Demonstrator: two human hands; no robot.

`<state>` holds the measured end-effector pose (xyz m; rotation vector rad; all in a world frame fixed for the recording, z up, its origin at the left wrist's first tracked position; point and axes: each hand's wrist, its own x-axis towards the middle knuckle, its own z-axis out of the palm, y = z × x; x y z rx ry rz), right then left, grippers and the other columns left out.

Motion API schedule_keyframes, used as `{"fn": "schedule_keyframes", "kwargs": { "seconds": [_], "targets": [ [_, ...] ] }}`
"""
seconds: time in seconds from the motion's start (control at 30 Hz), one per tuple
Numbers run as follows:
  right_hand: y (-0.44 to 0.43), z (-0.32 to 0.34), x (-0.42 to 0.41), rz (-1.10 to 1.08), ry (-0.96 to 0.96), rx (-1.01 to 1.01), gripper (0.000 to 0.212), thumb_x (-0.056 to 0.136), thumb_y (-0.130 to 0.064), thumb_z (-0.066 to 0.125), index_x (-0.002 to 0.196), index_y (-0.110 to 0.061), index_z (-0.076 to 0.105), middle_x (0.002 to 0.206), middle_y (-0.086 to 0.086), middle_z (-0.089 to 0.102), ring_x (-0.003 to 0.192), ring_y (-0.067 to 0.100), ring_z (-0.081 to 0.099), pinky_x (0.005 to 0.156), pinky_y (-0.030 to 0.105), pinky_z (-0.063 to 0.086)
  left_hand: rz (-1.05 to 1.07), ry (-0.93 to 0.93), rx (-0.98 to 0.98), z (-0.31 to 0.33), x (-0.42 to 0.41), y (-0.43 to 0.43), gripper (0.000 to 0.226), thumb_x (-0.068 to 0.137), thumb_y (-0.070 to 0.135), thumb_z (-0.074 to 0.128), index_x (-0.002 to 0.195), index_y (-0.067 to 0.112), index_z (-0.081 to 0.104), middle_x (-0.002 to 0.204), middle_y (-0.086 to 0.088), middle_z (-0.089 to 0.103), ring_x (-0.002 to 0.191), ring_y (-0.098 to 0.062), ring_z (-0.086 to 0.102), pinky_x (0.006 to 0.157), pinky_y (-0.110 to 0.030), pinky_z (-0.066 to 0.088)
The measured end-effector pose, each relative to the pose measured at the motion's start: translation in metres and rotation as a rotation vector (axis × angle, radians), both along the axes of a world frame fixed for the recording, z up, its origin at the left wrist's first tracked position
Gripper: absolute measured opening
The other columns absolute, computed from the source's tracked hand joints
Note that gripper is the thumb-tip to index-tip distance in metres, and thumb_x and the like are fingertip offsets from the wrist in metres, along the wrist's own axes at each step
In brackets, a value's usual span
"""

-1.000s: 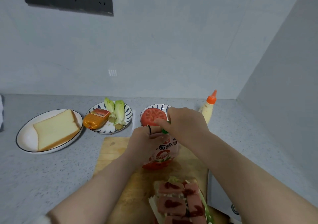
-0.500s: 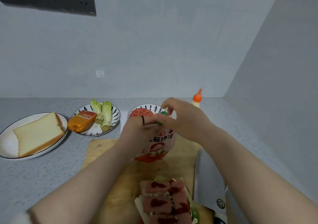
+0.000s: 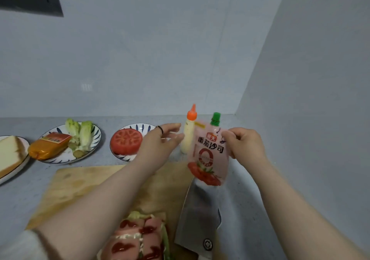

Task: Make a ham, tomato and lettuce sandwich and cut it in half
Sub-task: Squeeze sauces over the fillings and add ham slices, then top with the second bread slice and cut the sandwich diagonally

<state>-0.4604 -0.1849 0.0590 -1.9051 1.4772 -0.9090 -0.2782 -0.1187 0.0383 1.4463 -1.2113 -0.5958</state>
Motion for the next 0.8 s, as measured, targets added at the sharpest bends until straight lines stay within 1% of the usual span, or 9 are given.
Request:
{"fn": "schedule_keyframes", "kwargs": {
  "seconds": [0.1,0.23,0.33,0.4,0.5,0.6,0.7,0.77,0.8],
  "targets": [
    [-0.023,-0.018,-0.004,-0.128,-0.009,-0.047,0.032,0.088,-0.016,0.049,0.067,0.005,0.062,0.065,0.021,0.064,0.054,0.024,0.047,0.055,0.031,0.039,0.094,-0.021,0.032,-0.014,0.008,0.003,0.018,0.084,0.013,0.061,0.101,0.017,0.065,0.081,0.02,0.059,0.074,0.004,0.055,0.062,0.005,0.037],
    [-0.049,-0.044,0.002,-0.22,-0.008,-0.069,0.033,0.091,-0.015,0.044,0.075,0.006,0.064,0.076,0.024,0.066,0.069,0.037,0.057,0.063,0.038,0.048,0.154,0.018,0.071,-0.025,0.022,0.01,0.016,0.085,0.006,0.059,0.092,0.019,0.064,0.079,0.014,0.061,0.073,-0.008,0.058,0.065,-0.001,0.041],
    [-0.065,-0.059,0.005,-0.238,-0.034,-0.047,0.036,0.092,-0.015,0.041,0.074,0.008,0.062,0.077,0.023,0.067,0.073,0.037,0.061,0.065,0.039,0.049,0.223,0.011,0.081,-0.031,0.029,0.018,0.017,0.084,0.004,0.059,0.089,0.019,0.064,0.072,0.01,0.061,0.062,0.003,0.058,0.06,0.004,0.039],
    [-0.072,-0.063,0.009,-0.227,-0.029,-0.052,0.034,0.092,-0.015,0.041,0.077,0.006,0.063,0.08,0.02,0.068,0.072,0.034,0.062,0.056,0.032,0.045,0.247,-0.007,0.095,-0.034,0.032,0.023,0.017,0.084,0.004,0.058,0.088,0.019,0.063,0.068,0.008,0.061,0.055,0.011,0.057,0.058,0.005,0.037],
    [-0.074,-0.064,0.013,-0.215,0.016,-0.055,0.026,0.092,-0.02,0.043,0.094,-0.007,0.065,0.091,0.007,0.066,0.068,0.018,0.051,0.049,0.021,0.031,0.28,0.014,0.121,-0.039,0.034,0.028,0.018,0.084,0.003,0.058,0.088,0.02,0.062,0.069,0.005,0.061,0.062,0.002,0.057,0.06,0.005,0.037],
    [-0.072,-0.063,0.015,-0.195,-0.011,-0.006,0.029,0.09,-0.025,0.049,0.114,-0.012,0.057,0.104,0.004,0.064,0.081,0.013,0.048,0.064,0.024,0.035,0.292,0.06,0.148,-0.045,0.036,0.034,0.016,0.084,0.002,0.058,0.09,0.017,0.062,0.069,0.002,0.06,0.068,-0.007,0.056,0.06,0.001,0.039],
    [-0.067,-0.059,0.012,-0.193,-0.086,0.03,0.042,0.087,-0.028,0.055,0.125,-0.012,0.047,0.112,0.004,0.057,0.089,0.013,0.046,0.073,0.03,0.038,0.301,0.067,0.171,-0.048,0.041,0.039,0.015,0.084,0.002,0.059,0.09,0.015,0.062,0.071,0.003,0.061,0.07,-0.009,0.056,0.062,0.0,0.04],
    [-0.058,-0.055,0.01,-0.239,-0.101,0.014,0.046,0.086,-0.029,0.056,0.125,-0.01,0.043,0.109,0.003,0.05,0.09,0.014,0.045,0.074,0.032,0.04,0.297,0.079,0.183,-0.048,0.043,0.045,0.014,0.084,0.002,0.058,0.092,0.012,0.063,0.073,0.001,0.061,0.071,-0.011,0.056,0.063,0.0,0.041],
    [-0.051,-0.054,0.009,-0.27,-0.12,-0.035,0.039,0.086,-0.028,0.056,0.119,-0.01,0.044,0.101,0.002,0.047,0.086,0.015,0.044,0.07,0.03,0.038,0.294,0.085,0.186,-0.048,0.045,0.048,0.014,0.085,0.001,0.057,0.093,0.01,0.063,0.074,0.0,0.061,0.072,-0.012,0.056,0.064,-0.001,0.041]
  ]
}}
